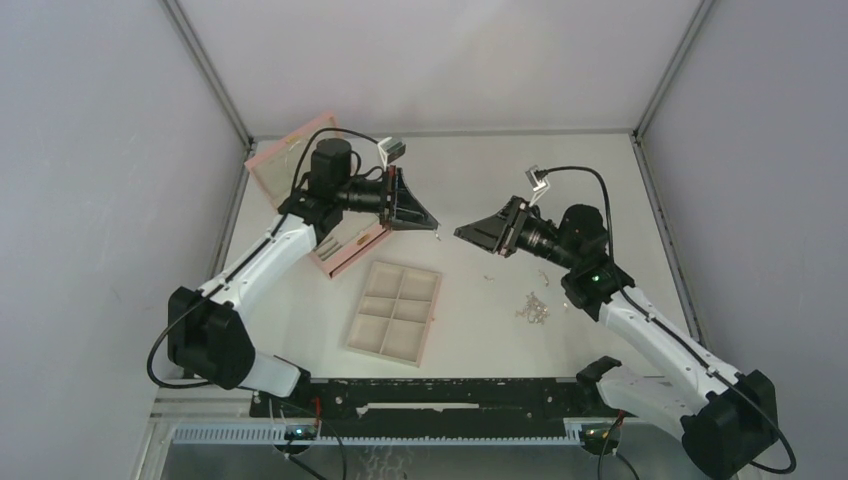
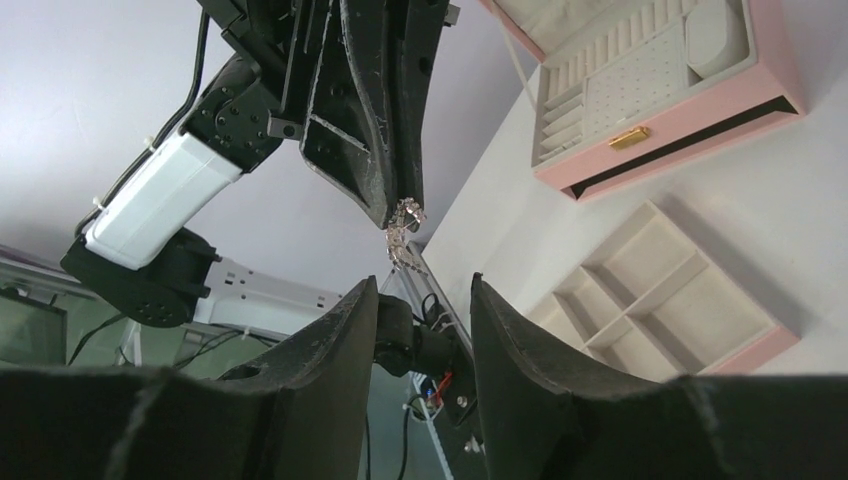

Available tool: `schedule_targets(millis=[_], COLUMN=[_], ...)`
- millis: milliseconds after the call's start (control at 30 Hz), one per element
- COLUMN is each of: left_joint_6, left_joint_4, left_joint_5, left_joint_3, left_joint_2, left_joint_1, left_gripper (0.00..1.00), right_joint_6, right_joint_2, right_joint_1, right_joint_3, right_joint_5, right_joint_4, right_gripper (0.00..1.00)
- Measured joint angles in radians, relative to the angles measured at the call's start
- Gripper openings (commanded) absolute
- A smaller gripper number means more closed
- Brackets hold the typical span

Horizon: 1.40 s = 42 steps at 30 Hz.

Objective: Organize the mixed jewelry
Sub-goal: Pick up the jewelry from the center of the board.

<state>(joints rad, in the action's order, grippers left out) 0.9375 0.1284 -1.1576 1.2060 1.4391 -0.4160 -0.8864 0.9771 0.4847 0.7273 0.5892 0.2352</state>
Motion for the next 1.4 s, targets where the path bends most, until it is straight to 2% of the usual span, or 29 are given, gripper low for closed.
schedule_targets(millis=[133, 367, 767, 1400], left_joint_6=[0.044, 0.081, 0.085, 0.084], left_joint_4=[-0.006, -0.008, -0.012, -0.013], left_joint_5=[0.005, 0.014, 0.022, 0.021], left_joint_3=[0.0, 0.0, -0.01, -0.013], left_joint_2=[0.0, 0.0, 0.0, 0.0], left_joint_1=[0.0, 0.0, -0.001, 0.0], left_gripper=[0.0, 0.0, 0.0, 0.0], right_joint_6=[0.009, 0.009, 0.01, 0.065], right_joint_2=[0.003, 0.048, 0.121, 0.124], right_joint_1=[0.056, 0.075, 0.092, 0.101], right_joint_3=[0.0, 0.002, 0.049, 0.052], right_joint_5=[-0.087, -0.139, -0.134, -0.105], right_joint_4=[0.001, 0.039, 0.063, 0.027], right_gripper=[0.49, 0.49, 0.49, 0.49])
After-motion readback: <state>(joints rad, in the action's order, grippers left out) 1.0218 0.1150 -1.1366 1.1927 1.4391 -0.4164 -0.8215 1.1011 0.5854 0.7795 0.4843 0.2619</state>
